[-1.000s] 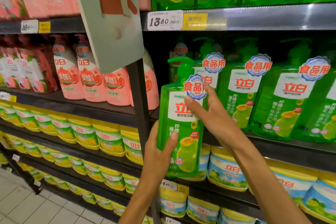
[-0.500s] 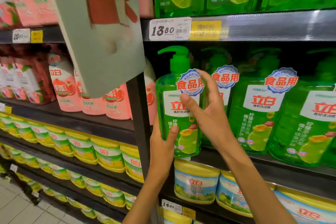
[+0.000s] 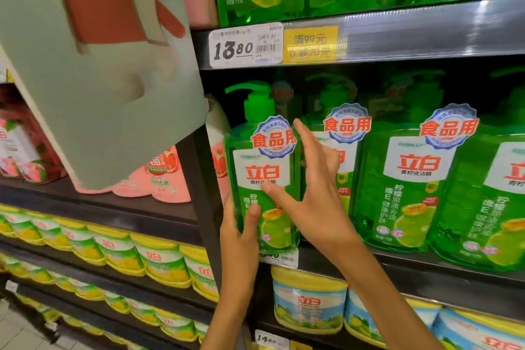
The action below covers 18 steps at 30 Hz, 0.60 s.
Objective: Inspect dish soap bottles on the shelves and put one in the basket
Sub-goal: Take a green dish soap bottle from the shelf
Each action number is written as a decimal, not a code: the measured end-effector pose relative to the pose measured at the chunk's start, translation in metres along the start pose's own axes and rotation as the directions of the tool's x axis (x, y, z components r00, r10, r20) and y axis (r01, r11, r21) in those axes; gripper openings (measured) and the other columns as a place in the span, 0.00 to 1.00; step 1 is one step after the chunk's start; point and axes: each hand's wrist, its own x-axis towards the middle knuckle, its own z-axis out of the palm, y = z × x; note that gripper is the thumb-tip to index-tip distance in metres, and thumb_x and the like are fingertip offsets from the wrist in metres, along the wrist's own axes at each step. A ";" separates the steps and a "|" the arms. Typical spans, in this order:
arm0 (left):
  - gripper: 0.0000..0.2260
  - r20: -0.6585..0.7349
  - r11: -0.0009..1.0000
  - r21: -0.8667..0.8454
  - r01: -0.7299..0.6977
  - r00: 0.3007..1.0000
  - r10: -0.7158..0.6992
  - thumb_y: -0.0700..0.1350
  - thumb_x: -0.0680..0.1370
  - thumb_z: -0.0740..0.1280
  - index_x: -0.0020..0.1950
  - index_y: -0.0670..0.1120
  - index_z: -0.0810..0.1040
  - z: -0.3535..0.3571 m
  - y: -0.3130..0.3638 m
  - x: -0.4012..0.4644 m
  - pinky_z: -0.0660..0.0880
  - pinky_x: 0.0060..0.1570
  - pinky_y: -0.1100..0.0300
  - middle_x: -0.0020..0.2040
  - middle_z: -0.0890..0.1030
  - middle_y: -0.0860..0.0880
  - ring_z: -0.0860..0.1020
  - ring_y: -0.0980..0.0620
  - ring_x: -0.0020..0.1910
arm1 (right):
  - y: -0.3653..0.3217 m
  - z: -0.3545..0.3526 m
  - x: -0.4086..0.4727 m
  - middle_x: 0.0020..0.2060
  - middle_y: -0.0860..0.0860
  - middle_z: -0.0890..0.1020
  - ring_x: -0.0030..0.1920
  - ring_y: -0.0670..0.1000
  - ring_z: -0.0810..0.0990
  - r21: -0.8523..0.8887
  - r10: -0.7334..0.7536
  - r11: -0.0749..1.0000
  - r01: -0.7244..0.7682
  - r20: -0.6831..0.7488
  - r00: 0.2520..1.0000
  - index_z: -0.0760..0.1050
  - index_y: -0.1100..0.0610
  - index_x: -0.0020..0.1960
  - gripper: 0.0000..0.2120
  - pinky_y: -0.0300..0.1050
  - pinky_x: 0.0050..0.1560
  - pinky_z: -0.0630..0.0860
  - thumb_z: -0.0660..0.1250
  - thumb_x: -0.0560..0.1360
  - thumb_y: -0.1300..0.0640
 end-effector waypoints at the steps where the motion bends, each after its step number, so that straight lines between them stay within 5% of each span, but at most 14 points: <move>1: 0.16 -0.003 1.000 -0.012 0.011 1.000 -0.011 0.54 0.77 0.62 0.65 0.54 0.70 0.000 -0.002 0.002 0.73 0.44 0.76 0.53 0.79 0.71 0.78 0.70 0.53 | 0.000 0.000 0.001 0.64 0.38 0.58 0.68 0.36 0.53 -0.029 0.006 1.000 -0.006 0.005 1.000 0.48 0.46 0.78 0.44 0.16 0.61 0.47 0.73 0.74 0.56; 5: 0.19 -0.028 0.999 -0.003 0.036 0.999 -0.036 0.52 0.76 0.59 0.66 0.51 0.71 0.002 -0.005 0.007 0.73 0.45 0.76 0.55 0.81 0.64 0.77 0.69 0.54 | -0.006 0.009 0.005 0.75 0.49 0.59 0.66 0.36 0.52 -0.213 -0.051 0.977 0.031 -0.086 0.995 0.53 0.53 0.78 0.43 0.26 0.67 0.48 0.75 0.72 0.58; 7: 0.22 -0.076 0.999 0.017 0.049 0.996 -0.047 0.54 0.76 0.59 0.68 0.49 0.71 0.007 -0.006 0.008 0.75 0.49 0.71 0.61 0.79 0.57 0.77 0.64 0.58 | -0.006 0.011 0.007 0.73 0.56 0.62 0.66 0.41 0.59 -0.321 -0.112 0.946 0.048 -0.184 0.977 0.60 0.57 0.76 0.42 0.38 0.70 0.60 0.78 0.68 0.56; 10: 0.22 -0.166 0.991 0.130 0.036 0.986 -0.014 0.52 0.79 0.57 0.71 0.46 0.68 0.013 -0.004 0.011 0.72 0.55 0.72 0.65 0.75 0.53 0.75 0.67 0.58 | -0.005 0.015 0.010 0.60 0.60 0.72 0.53 0.55 0.76 -0.494 -0.156 0.869 0.022 -0.232 0.960 0.65 0.60 0.74 0.43 0.48 0.45 0.79 0.80 0.65 0.50; 13: 0.21 -0.205 0.982 0.187 0.019 0.979 0.020 0.48 0.81 0.57 0.74 0.47 0.63 0.020 -0.001 0.015 0.67 0.53 0.80 0.66 0.70 0.57 0.68 0.78 0.57 | -0.006 0.021 0.013 0.53 0.55 0.74 0.43 0.52 0.78 -0.589 -0.074 0.806 -0.056 -0.194 0.978 0.56 0.54 0.78 0.44 0.46 0.31 0.74 0.71 0.71 0.41; 16: 0.29 -0.155 0.972 0.231 0.032 0.988 0.004 0.50 0.77 0.64 0.76 0.50 0.57 0.024 0.000 0.009 0.63 0.68 0.65 0.71 0.64 0.56 0.63 0.66 0.69 | -0.003 0.025 0.015 0.57 0.52 0.75 0.43 0.52 0.80 -0.608 -0.047 0.789 -0.087 -0.201 0.978 0.47 0.51 0.80 0.44 0.46 0.33 0.73 0.65 0.73 0.37; 18: 0.36 -0.128 0.954 0.300 0.022 0.992 0.017 0.45 0.75 0.70 0.77 0.50 0.54 0.025 -0.004 0.006 0.59 0.69 0.62 0.73 0.61 0.54 0.59 0.59 0.72 | -0.002 0.025 0.018 0.61 0.52 0.75 0.45 0.52 0.80 -0.604 -0.042 0.792 -0.089 -0.200 0.979 0.45 0.52 0.80 0.45 0.45 0.35 0.73 0.64 0.74 0.37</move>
